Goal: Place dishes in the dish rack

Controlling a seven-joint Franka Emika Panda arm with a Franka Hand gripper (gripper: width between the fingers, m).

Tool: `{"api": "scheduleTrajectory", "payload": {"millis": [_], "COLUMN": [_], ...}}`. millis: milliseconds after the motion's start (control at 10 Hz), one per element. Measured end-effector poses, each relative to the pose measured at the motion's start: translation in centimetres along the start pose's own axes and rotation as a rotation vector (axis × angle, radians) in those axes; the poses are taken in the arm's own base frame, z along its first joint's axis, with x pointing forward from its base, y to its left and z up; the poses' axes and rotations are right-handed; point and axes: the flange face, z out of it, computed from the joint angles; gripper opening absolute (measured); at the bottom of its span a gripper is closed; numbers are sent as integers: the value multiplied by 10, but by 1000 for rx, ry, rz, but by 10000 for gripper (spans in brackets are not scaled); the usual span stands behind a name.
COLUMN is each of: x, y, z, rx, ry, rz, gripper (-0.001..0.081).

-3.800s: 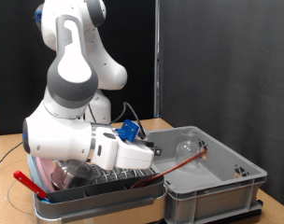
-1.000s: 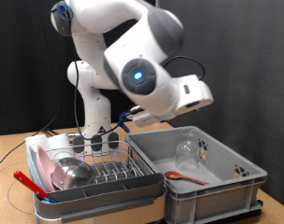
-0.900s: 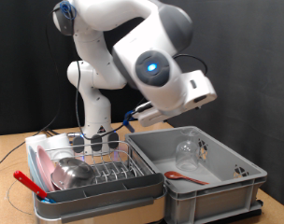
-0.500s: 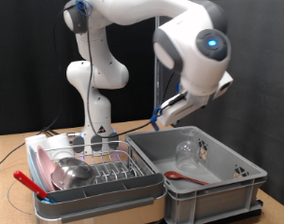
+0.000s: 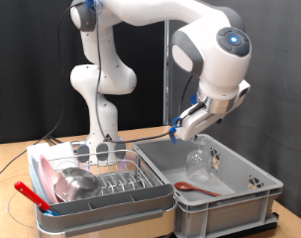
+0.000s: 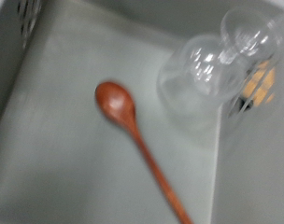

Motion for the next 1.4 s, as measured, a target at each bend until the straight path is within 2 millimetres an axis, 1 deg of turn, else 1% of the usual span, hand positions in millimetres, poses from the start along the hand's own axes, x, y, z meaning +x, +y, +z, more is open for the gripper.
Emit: {"api": "scheduleTrajectory", "payload": {"millis": [200, 500, 700, 900, 1100, 1400], "x": [17, 37, 43, 40, 37, 35], "y": [13, 25, 30, 30, 27, 27], "z": [27, 72, 105, 129, 146, 147], "rx": [13, 34, 1, -51, -85, -95], "ry": [-124, -178, -229, -297, -342, -359], "rz": [-67, -113, -116, -116, -111, -127], "gripper": [803, 803, 803, 803, 803, 803]}}
